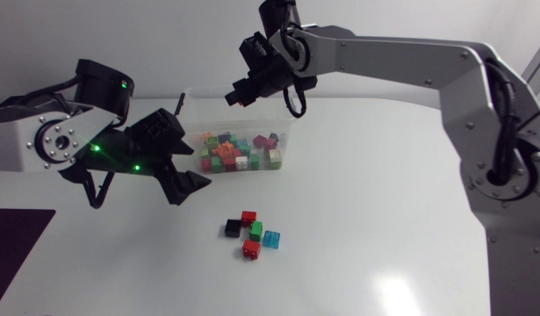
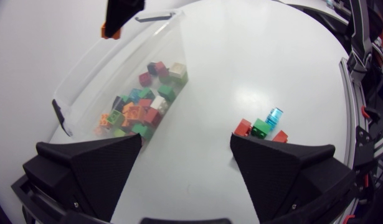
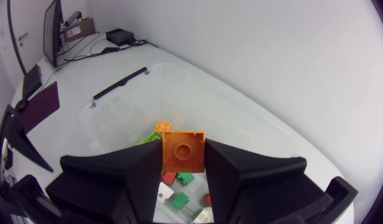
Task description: Place the duplo bricks in the container
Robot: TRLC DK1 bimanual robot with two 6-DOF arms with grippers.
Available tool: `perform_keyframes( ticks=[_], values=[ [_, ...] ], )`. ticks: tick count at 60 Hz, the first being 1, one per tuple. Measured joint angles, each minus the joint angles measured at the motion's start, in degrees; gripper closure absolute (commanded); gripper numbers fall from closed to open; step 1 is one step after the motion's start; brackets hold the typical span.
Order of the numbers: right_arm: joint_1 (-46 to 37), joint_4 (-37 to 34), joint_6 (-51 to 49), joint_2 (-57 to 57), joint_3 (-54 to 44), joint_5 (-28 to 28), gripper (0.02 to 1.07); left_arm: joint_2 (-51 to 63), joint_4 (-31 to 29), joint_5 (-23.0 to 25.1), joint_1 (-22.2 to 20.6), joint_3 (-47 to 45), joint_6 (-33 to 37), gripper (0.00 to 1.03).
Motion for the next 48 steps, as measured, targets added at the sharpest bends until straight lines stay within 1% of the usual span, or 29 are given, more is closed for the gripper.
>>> perform_keyframes(
  ticks=[1, 3, 6, 8, 16, 20, 27, 32, 40, 48],
  values=[
    [-0.13, -0.07, 0.00, 0.66, 0.70, 0.00, 0.45, 0.00, 0.00, 0.07, -0.20, -0.39, 0.31, 0.04],
    [-0.37, -0.24, 0.00, 1.88, 2.08, 0.04, 0.28, 0.00, 0.13, 0.44, -0.63, -1.20, 1.31, 0.04],
    [-0.76, -0.42, 0.00, 3.08, 3.28, 0.26, 0.12, 0.07, 0.52, 0.63, -1.25, -2.23, 2.29, 0.04],
    [-0.96, -0.74, 0.00, 3.32, 3.65, 0.44, 0.07, 0.33, 0.83, 0.90, -1.77, -2.91, 3.21, 0.04],
    [-1.64, -1.84, -0.28, 2.62, 3.48, 0.44, 0.07, 2.75, 2.45, 1.49, -3.72, -5.20, 7.02, 0.05],
    [-1.70, -1.88, -0.98, 0.68, 1.75, 0.44, 0.07, 5.27, 3.43, 1.57, -4.09, -5.66, 8.61, 0.05],
    [-1.75, -1.88, -2.32, -6.05, -4.74, 0.17, 0.07, 9.75, 5.42, 1.97, -4.11, -5.64, 10.64, 0.05],
    [-1.77, -1.62, -3.39, -12.04, -10.19, -0.13, 0.07, 12.28, 5.70, 2.84, -4.11, -5.64, 11.74, 0.05],
    [-2.54, -1.31, -6.08, -22.16, -20.00, -3.02, 0.07, 15.47, 6.47, 3.28, -5.03, -5.60, 13.42, 0.05],
    [-4.07, -2.16, -9.49, -29.94, -29.42, -6.12, 0.07, 18.18, 6.69, 4.20, -6.16, -4.85, 15.08, 0.05]
  ],
)
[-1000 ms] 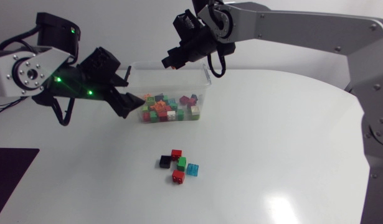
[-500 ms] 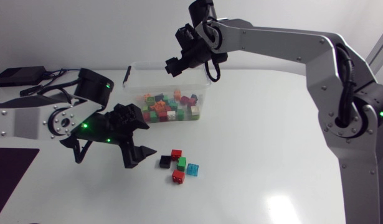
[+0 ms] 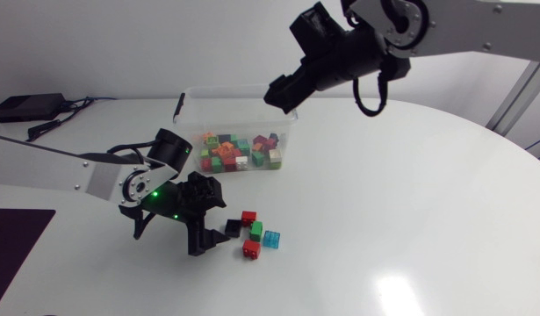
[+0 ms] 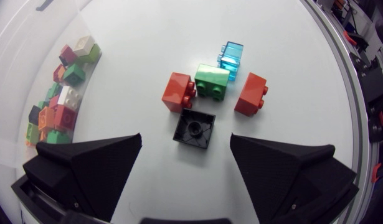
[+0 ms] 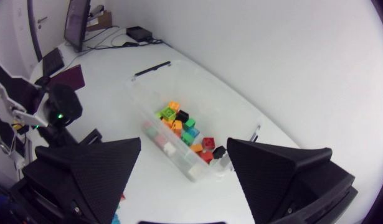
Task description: Place the duplo bricks in the container
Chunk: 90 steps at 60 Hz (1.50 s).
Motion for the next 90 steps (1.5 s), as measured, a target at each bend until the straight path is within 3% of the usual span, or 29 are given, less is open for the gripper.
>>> perform_keyframes(
  ticks=[11, 17, 29, 41, 59, 66, 75, 78, 88, 90],
  values=[
    [-1.53, -4.00, -5.38, -6.01, -11.28, -4.11, 0.07, 2.75, 0.02, 0.35, -0.96, 1.84, 1.38, 0.08],
    [-1.29, -4.85, -8.63, -7.58, -17.29, -4.44, 0.07, 5.11, -0.35, 0.81, -1.22, 3.78, 1.66, 0.19],
    [0.31, -6.47, -14.71, -7.52, -26.25, -4.48, 0.07, 7.43, -2.21, 1.68, -1.88, 6.60, 2.84, 0.77],
    [2.93, -6.36, -16.33, -4.28, -27.87, -4.20, 0.07, 7.50, -4.76, 2.05, -2.62, 7.06, 3.39, 0.79],
    [11.52, -2.08, -14.32, 1.53, -28.59, 3.19, 0.12, 5.62, -14.10, 2.21, -2.43, 7.74, 5.44, 0.79],
    [13.40, -1.11, -13.44, 4.13, -28.59, 4.63, 0.21, 2.97, -16.44, 2.03, -1.73, 7.67, 5.86, 0.79],
    [13.77, -0.35, -12.61, 7.10, -28.39, 5.31, 0.23, -2.47, -18.49, 2.05, -0.46, 7.67, 5.84, 0.79],
    [13.77, -0.31, -12.61, 7.98, -28.09, 5.38, 0.31, -4.02, -18.73, 2.05, -0.22, 7.67, 5.84, 0.79],
    [14.05, 1.29, -12.41, 10.56, -26.91, 5.55, 0.38, -9.73, -19.89, 2.05, 0.61, 7.65, 5.79, 0.79],
    [14.10, 1.53, -12.41, 10.86, -26.73, 5.53, 0.43, -10.78, -20.17, 2.05, 0.66, 7.65, 5.75, 0.79]
  ],
)
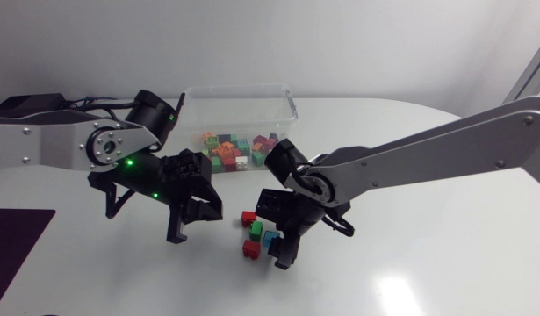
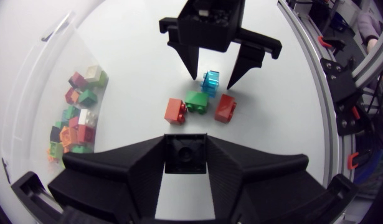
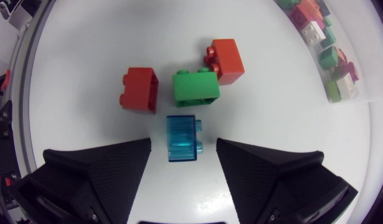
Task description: Place the duplo bricks in the container
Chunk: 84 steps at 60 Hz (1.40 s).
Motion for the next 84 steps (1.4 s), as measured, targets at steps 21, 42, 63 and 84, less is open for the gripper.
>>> perform_keyframes(
  ticks=[21, 42, 63, 84],
  values=[
    [0.02, 1.57, 0.00, 1.95, 0.92, -0.98, 0.84, -5.55, -0.76, 0.02, 1.51, 0.35, -2.56, 0.79],
    [-3.93, -4.07, -0.04, -6.80, 0.92, -3.76, 0.88, -5.27, 6.08, 0.72, 5.18, 8.55, -12.04, 0.79],
    [-8.22, -7.72, 0.00, -13.57, 3.23, -5.35, 0.88, 1.97, 16.13, 1.11, 9.22, 16.09, -22.18, 0.79],
    [-11.37, -8.81, 1.97, -15.65, 9.94, -7.02, 0.88, 14.32, 25.55, -0.44, 10.49, 27.10, -32.20, 0.78]
  ],
)
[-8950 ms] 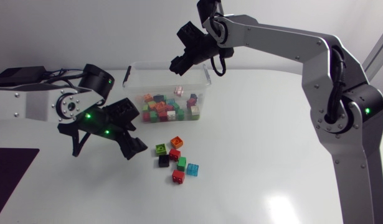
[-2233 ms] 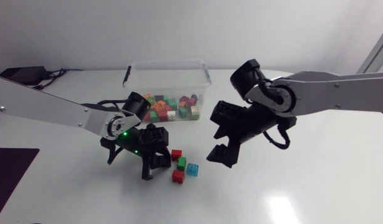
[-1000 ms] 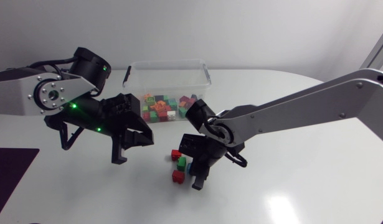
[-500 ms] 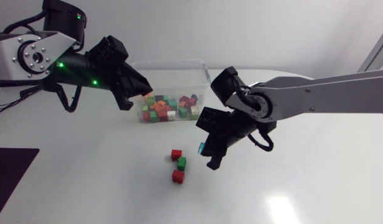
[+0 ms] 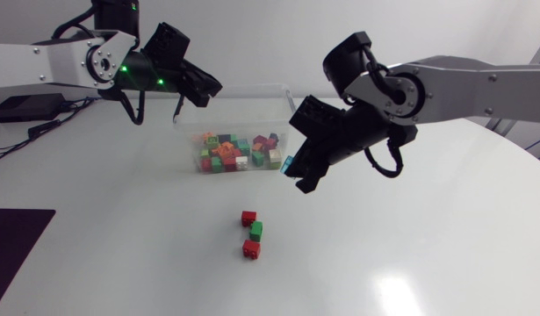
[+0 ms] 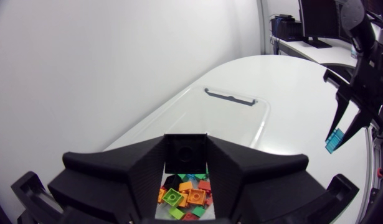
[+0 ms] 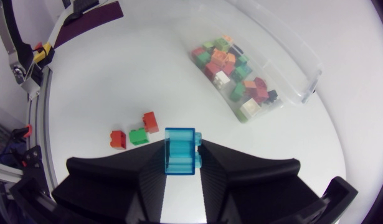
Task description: Place the duplo bricks in the container
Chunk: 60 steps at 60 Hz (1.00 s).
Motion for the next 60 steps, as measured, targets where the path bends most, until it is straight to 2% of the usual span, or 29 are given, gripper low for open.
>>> perform_keyframes(
  ticks=[3, 5, 7, 10, 11, 22, 27, 33, 39, 47, 60],
  values=[
    [-0.31, -0.02, 0.39, 0.00, 0.87, -0.68, 0.88, 1.57, 1.64, -1.60, 0.00, 0.81, -1.25, 0.75],
    [-0.44, 0.00, 0.85, 0.00, 1.42, -1.05, 0.88, 2.54, 2.36, -2.19, 0.00, 1.29, -1.95, 0.65],
    [-0.70, 0.00, 1.11, 0.00, 1.95, -1.31, 0.88, 3.37, 2.73, -3.26, 0.00, 1.77, -2.62, 0.39],
    [-1.01, 0.02, 1.57, 0.00, 2.99, -1.51, 0.88, 4.92, 3.69, -5.27, -0.02, 2.71, -3.65, 0.05],
    [-1.07, 0.07, 1.84, 0.00, 3.32, -1.51, 0.88, 5.16, 4.04, -5.75, -0.02, 2.84, -3.78, 0.03],
    [-1.81, 2.23, 4.70, 0.02, 7.10, -1.75, 0.88, 6.23, 9.53, -11.41, -0.07, 2.45, -6.23, 0.04],
    [-1.84, 4.24, 6.08, 0.35, 8.96, -1.97, 0.88, 4.07, 12.70, -13.75, -0.42, -0.46, -6.82, 0.04],
    [-1.95, 5.95, 7.37, 2.08, 11.91, -2.14, 0.88, -1.36, 12.94, -14.49, -0.72, -5.90, -6.84, 0.04],
    [-2.40, 7.23, 8.15, 5.05, 15.17, -2.14, 0.87, -7.52, 12.59, -14.36, -0.72, -10.64, -6.78, 0.04],
    [-2.67, 9.99, 9.62, 10.32, 18.80, -2.12, 0.87, -15.37, 11.98, -11.26, -0.66, -17.03, -5.29, 0.04],
    [-2.60, 11.98, 11.65, 18.12, 24.92, -2.03, 0.87, -21.79, 10.47, -9.18, -0.66, -25.62, -3.65, 0.04]
  ],
)
